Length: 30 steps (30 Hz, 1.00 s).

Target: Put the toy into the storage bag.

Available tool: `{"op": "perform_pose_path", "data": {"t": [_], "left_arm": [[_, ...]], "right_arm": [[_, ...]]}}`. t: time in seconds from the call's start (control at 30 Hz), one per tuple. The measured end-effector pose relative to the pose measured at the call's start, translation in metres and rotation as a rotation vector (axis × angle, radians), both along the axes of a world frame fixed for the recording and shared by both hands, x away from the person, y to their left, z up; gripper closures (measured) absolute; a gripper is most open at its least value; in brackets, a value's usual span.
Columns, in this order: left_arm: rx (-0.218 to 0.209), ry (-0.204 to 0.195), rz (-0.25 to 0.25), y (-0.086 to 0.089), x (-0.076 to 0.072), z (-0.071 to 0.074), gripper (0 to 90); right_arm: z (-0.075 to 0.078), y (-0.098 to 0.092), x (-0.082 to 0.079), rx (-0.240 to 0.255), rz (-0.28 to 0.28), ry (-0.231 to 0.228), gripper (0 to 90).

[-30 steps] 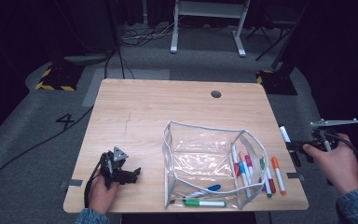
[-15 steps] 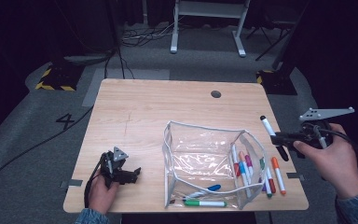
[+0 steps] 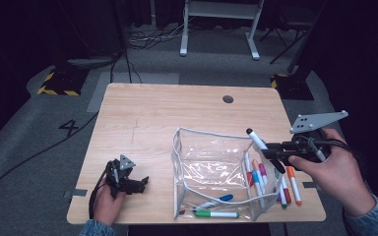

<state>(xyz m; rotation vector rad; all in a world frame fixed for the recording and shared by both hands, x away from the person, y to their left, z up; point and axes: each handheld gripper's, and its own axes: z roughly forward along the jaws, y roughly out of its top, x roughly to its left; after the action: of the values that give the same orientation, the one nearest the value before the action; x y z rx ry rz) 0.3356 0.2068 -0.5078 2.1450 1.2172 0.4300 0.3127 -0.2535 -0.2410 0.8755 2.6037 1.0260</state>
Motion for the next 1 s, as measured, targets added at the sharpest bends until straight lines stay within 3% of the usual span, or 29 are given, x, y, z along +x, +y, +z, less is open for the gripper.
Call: {"op": "perform_pose_path", "data": {"t": [0.3,0.7,1.0], "left_arm": [[-0.001,-0.007,0.006,0.000,0.000,0.000,0.0],[-0.002,-0.007,0.006,0.000,0.000,-0.001,0.0],[-0.002,-0.007,0.006,0.000,0.000,-0.001,0.0]], "right_arm": [[-0.007,0.034,-0.004,-0.021,0.132,0.041,76.8],[-0.038,0.077,0.004,-0.125,0.280,0.108,76.8],[-0.063,0.101,0.010,-0.184,0.336,0.167,76.8]]}}
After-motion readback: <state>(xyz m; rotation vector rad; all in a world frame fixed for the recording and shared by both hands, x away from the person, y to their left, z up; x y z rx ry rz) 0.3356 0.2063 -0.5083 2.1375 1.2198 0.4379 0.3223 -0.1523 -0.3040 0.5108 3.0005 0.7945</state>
